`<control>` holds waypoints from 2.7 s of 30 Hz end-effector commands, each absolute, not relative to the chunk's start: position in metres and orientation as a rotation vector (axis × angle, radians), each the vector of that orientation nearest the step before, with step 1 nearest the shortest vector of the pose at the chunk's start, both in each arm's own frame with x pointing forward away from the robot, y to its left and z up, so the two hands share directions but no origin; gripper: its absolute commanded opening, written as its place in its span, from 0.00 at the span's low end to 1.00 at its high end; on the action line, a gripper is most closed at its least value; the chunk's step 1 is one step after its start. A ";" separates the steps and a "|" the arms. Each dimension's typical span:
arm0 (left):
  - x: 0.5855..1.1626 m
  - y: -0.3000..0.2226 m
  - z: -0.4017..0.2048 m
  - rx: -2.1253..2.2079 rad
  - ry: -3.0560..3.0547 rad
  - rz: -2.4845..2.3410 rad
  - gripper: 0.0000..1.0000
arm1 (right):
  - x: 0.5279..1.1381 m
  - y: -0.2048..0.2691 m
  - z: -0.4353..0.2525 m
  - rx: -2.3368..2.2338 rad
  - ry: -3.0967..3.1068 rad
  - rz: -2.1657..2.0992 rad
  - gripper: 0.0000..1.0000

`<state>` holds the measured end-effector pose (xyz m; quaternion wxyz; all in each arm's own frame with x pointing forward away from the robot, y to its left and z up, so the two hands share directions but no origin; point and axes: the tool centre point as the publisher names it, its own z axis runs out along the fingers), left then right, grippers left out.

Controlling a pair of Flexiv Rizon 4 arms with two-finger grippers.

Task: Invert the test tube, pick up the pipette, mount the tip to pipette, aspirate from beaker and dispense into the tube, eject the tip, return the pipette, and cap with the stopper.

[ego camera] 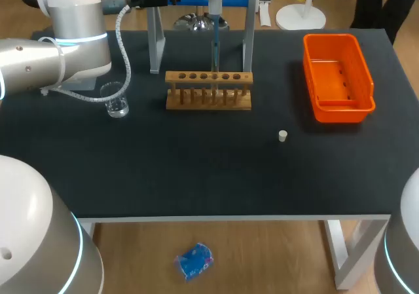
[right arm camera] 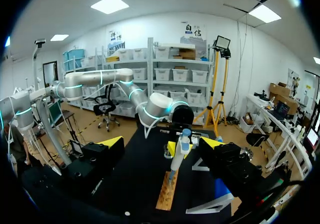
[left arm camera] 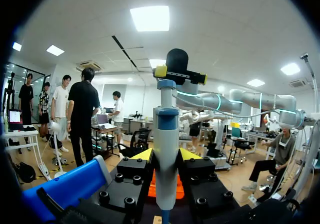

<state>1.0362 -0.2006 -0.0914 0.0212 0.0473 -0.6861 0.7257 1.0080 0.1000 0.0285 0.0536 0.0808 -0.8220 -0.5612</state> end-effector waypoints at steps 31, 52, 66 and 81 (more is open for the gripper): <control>1.036 -0.201 -0.090 0.149 -2.128 2.248 0.00 | 0.984 0.066 -0.067 0.163 -2.727 -1.463 1.00; 1.036 -0.201 -0.090 0.149 -2.128 2.248 0.00 | 0.997 0.098 -0.185 0.220 -2.731 -1.428 1.00; 1.036 -0.201 -0.090 0.149 -2.128 2.248 0.00 | 0.991 0.113 -0.218 0.275 -2.753 -1.359 1.00; 1.036 -0.201 -0.090 0.149 -2.128 2.248 0.00 | 0.987 0.112 -0.227 0.231 -2.758 -1.393 1.00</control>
